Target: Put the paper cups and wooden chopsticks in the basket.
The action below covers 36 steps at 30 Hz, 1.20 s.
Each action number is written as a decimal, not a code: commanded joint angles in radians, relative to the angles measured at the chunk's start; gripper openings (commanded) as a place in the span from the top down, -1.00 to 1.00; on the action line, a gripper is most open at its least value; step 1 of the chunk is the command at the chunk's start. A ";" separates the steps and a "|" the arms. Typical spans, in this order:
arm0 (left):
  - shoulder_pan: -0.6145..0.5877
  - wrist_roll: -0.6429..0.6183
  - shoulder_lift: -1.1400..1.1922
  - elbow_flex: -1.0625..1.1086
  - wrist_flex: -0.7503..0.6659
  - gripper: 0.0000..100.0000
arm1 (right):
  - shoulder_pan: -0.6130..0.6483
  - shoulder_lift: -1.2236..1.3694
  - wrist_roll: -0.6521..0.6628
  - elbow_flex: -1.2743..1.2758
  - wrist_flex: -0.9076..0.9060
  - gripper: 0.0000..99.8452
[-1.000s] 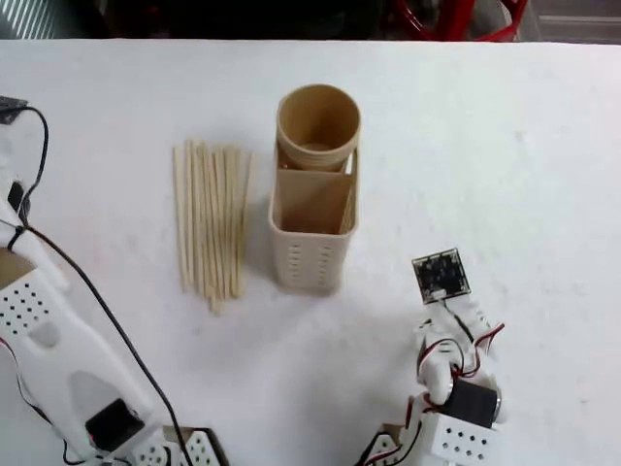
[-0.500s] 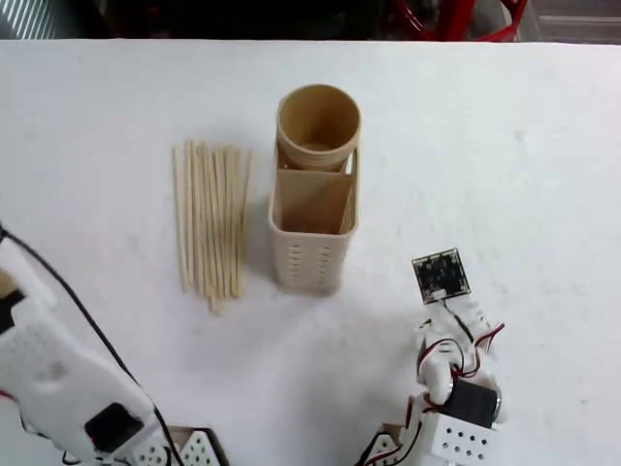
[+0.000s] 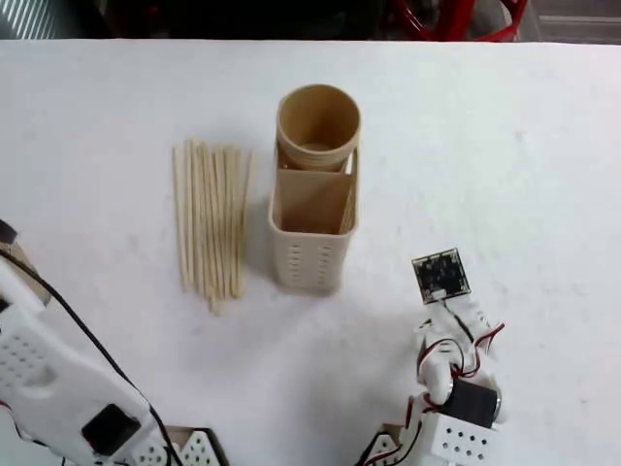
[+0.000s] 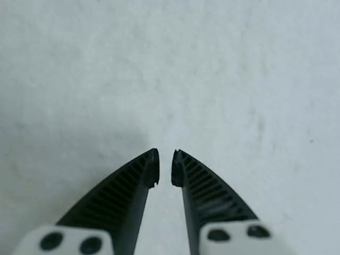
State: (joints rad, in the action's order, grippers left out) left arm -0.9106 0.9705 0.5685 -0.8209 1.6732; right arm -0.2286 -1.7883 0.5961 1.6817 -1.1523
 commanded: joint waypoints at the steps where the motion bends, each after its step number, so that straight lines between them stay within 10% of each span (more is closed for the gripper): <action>1: -0.019 0.014 0.101 -0.224 0.032 0.35 | -0.004 -0.005 0.005 0.009 -0.004 0.89; 20: -0.013 -0.066 0.394 -0.396 0.115 0.36 | -0.004 -0.005 0.005 0.009 -0.004 0.89; 36: 0.087 -0.115 0.394 -0.160 0.114 0.96 | -0.004 -0.005 0.005 0.009 -0.004 0.89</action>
State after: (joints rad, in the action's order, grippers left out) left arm -0.8431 0.8984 0.9858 -0.9682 1.7729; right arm -0.2286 -1.7883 0.5961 1.6817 -1.1523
